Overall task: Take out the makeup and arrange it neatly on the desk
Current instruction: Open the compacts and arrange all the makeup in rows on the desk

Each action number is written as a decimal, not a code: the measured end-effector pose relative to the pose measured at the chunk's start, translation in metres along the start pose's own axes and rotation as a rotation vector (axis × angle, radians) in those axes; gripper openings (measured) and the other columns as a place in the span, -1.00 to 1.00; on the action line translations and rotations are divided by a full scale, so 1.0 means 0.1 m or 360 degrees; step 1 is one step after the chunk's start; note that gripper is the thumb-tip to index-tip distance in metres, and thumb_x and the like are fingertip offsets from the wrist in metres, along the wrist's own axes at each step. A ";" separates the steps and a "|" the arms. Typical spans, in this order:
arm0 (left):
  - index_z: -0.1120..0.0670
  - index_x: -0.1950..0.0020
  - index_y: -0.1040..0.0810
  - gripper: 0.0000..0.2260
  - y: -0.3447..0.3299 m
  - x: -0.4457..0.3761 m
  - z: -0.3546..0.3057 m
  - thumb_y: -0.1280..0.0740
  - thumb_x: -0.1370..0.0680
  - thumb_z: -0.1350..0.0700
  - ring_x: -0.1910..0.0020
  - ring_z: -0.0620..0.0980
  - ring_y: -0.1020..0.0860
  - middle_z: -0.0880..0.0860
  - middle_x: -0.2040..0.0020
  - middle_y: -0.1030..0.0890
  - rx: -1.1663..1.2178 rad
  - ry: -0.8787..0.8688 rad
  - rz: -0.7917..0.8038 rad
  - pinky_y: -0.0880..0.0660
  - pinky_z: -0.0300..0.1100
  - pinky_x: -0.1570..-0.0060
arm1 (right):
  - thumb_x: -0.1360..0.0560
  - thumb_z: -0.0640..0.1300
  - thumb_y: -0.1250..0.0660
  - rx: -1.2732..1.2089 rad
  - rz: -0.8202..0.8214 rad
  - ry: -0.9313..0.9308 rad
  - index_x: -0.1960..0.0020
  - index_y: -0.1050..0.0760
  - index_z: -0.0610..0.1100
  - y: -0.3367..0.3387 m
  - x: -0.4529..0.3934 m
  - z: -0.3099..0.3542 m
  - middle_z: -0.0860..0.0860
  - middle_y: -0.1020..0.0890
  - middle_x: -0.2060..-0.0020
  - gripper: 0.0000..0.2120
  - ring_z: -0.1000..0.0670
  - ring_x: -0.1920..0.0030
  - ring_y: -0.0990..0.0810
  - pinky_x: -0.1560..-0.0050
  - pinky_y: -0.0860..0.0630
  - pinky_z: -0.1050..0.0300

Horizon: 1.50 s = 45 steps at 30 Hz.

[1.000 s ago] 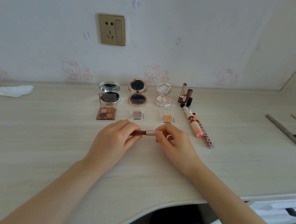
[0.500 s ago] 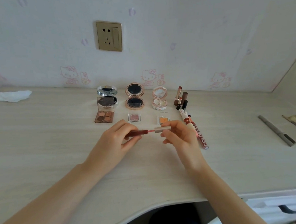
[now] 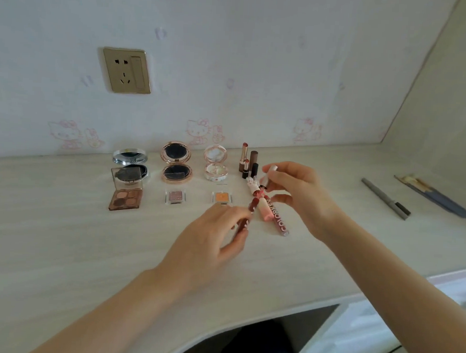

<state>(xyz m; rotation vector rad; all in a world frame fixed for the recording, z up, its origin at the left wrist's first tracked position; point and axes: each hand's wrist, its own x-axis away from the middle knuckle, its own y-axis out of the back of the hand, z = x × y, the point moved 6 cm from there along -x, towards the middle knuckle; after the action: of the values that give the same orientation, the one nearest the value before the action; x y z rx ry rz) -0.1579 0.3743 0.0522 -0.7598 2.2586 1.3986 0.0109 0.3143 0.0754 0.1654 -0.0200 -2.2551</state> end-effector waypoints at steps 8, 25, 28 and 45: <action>0.05 -0.29 -0.51 -0.65 -0.60 -0.36 -0.24 -0.26 -0.56 -0.04 -0.12 -0.09 -0.42 -0.05 -0.09 -0.56 -0.0213 -0.0248 0.0169 -0.32 -0.32 -0.17 | -0.51 -0.07 -0.34 0.0341 -0.0189 -0.0027 0.06 -0.60 -0.06 0.59 -0.23 0.01 0.07 -0.64 0.28 -0.91 0.09 0.25 -0.55 0.22 -0.49 0.20; 0.01 -0.32 -0.49 -0.45 -0.98 -0.66 -0.18 -0.28 -0.45 -0.29 -0.29 0.07 -0.39 -0.03 -0.29 -0.47 -0.0597 -0.0278 0.0214 -0.39 -0.02 -0.27 | -0.44 -0.05 -0.43 0.0670 -0.0256 -0.0182 0.18 -0.60 -0.16 0.83 -0.79 -0.30 -0.02 -0.61 0.25 -0.83 0.10 0.32 -0.47 0.24 -0.42 0.24; 0.02 -0.30 -0.52 -0.54 -0.99 -0.65 -0.20 -0.32 -0.48 -0.17 -0.40 0.05 -0.35 -0.03 -0.37 -0.45 -0.0561 -0.0393 0.0202 -0.33 -0.01 -0.36 | -0.44 -0.02 -0.43 0.0707 -0.0193 -0.0215 0.21 -0.60 -0.10 0.74 -0.89 -0.37 0.05 -0.64 0.27 -0.84 0.15 0.28 -0.50 0.27 -0.36 0.25; 0.07 -0.13 -0.62 -0.68 -1.02 -0.64 0.01 -0.39 -0.46 -0.07 -0.28 -0.02 -0.48 -0.02 -0.18 -0.60 -0.0398 -0.0217 0.0241 -0.40 -0.07 -0.31 | -0.44 -0.04 -0.43 0.1205 0.0016 -0.0126 0.01 -0.60 -0.15 0.35 -1.27 -0.63 0.08 -0.59 0.21 -0.78 0.09 0.15 -0.53 0.25 -0.41 0.26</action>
<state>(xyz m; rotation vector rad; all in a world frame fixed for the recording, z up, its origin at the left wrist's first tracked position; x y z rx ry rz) -0.0439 0.3547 0.0170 -0.5562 2.0981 1.7714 0.1251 0.3928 0.0301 0.4711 -0.9154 -2.1375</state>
